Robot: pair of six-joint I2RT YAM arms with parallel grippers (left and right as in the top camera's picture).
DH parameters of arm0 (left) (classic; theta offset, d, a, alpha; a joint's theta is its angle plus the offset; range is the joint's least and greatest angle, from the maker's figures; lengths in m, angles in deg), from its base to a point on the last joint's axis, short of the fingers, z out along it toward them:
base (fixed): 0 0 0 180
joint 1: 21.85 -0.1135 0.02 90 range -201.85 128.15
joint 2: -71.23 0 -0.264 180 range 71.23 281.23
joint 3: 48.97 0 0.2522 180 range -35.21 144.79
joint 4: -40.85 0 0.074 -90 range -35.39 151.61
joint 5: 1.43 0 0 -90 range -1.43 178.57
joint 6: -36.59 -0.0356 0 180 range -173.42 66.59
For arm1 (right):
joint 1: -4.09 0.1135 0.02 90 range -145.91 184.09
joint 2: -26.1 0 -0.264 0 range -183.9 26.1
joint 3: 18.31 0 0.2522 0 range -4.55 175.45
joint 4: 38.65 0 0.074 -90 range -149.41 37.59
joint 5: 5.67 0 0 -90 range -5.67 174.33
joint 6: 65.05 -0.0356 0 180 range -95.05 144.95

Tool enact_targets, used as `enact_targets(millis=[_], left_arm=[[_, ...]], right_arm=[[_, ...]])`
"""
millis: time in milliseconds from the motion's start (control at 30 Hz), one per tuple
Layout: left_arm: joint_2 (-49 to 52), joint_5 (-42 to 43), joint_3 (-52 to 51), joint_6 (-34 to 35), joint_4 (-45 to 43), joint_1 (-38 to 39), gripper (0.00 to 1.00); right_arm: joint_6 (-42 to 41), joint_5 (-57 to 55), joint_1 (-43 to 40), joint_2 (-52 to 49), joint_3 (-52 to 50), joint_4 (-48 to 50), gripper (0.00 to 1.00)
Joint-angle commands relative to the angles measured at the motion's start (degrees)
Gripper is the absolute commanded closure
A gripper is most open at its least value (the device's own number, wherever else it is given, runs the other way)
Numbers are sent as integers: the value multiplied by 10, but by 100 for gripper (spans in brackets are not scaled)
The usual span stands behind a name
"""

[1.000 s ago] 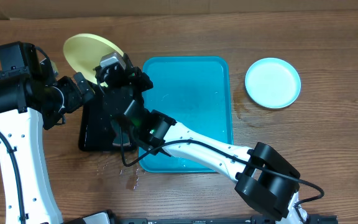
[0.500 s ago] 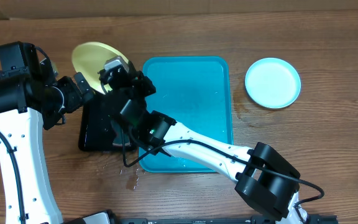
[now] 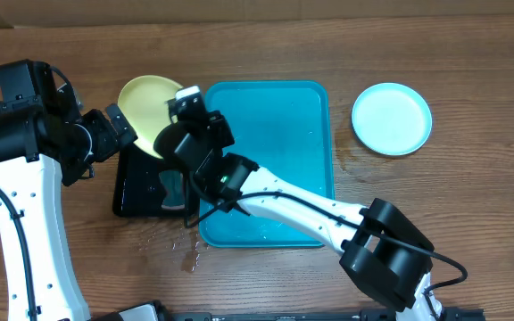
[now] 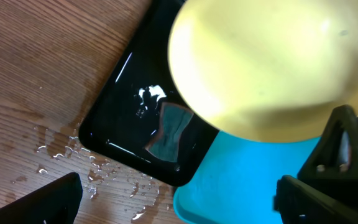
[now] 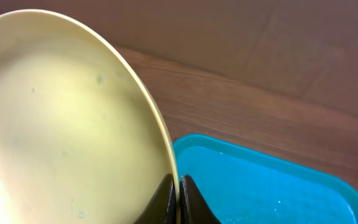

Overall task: Clean dirty plates on tray and stack at the side
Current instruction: 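Carry the yellow plate right and lower it onto the light-blue plate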

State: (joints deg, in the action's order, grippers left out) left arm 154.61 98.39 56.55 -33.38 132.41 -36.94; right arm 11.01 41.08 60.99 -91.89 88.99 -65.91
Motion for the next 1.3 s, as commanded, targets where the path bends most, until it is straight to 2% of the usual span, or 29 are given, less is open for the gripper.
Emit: enact_targets(millis=[0,200,300,467,567,667,933,1267], left_arm=[[2,-4,-2,10,-1,2,0],[2,-4,-2,10,-1,2,0],[2,-4,-2,10,-1,2,0],[2,-4,-2,10,-1,2,0],[2,-4,-2,10,-1,2,0],[2,-4,-2,10,-1,2,0],[2,-4,-2,10,-1,2,0],[2,-4,-2,10,-1,2,0]], right_arm=[[-75,16,-33,45,10,-22,96],[-196,95,-123,79,10,-138,96],[-237,192,-196,90,10,-196,96],[-241,373,-324,91,10,-251,96],[-241,423,-397,91,10,-296,96],[-240,429,-488,91,10,-368,96],[-238,425,-625,81,0,-459,96],[-238,407,-656,72,-85,-417,96]])
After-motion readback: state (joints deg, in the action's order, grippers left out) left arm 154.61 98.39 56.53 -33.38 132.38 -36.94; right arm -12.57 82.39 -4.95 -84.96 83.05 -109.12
